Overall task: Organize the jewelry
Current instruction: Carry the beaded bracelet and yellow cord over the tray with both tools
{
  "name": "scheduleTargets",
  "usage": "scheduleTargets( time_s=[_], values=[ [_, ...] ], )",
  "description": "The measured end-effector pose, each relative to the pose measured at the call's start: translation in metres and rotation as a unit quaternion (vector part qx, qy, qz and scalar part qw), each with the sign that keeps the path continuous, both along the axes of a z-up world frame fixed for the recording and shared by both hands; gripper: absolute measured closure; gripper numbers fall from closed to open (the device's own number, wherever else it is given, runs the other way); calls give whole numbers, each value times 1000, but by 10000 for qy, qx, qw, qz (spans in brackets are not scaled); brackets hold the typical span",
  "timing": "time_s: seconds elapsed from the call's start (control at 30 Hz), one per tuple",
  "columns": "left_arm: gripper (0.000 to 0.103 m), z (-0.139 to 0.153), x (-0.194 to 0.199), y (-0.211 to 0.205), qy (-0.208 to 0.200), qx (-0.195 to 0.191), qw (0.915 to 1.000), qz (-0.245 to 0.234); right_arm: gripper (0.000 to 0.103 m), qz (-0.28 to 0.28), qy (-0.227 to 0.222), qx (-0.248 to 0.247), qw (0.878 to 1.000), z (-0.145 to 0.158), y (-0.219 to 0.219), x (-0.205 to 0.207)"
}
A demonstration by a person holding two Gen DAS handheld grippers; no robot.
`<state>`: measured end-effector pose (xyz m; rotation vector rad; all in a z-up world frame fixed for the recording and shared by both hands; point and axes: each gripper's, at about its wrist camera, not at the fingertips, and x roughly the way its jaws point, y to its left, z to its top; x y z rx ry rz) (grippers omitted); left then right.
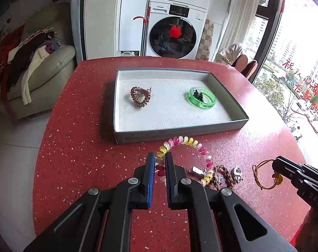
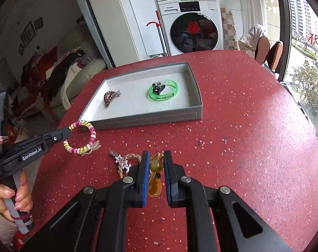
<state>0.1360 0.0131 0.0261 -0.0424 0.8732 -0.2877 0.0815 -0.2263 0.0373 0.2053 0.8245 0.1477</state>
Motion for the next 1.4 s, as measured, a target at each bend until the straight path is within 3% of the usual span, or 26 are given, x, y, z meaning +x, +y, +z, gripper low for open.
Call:
scheduleTargets(
  time_s=[0.33, 0.63, 0.83, 1.07, 1.4],
  values=[
    [75, 15, 56, 3, -59, -54, 10000, 32, 89, 311, -83, 206, 9993, 24, 13, 87],
    [75, 0, 119, -6, 191, 220, 9996, -28, 89, 258, 467, 342, 9980, -16, 18, 155],
    [75, -28, 131, -18, 547, 400, 9971, -349, 89, 165, 908, 327, 9952, -50, 9, 167],
    [75, -58, 141, -33, 915, 577, 9930, -469, 89, -8, 1065, 214, 9941, -68, -7, 177],
    [75, -61, 158, -38, 579, 939, 9939, -29, 89, -270, 852, -214, 9958, -71, -11, 187]
  ],
)
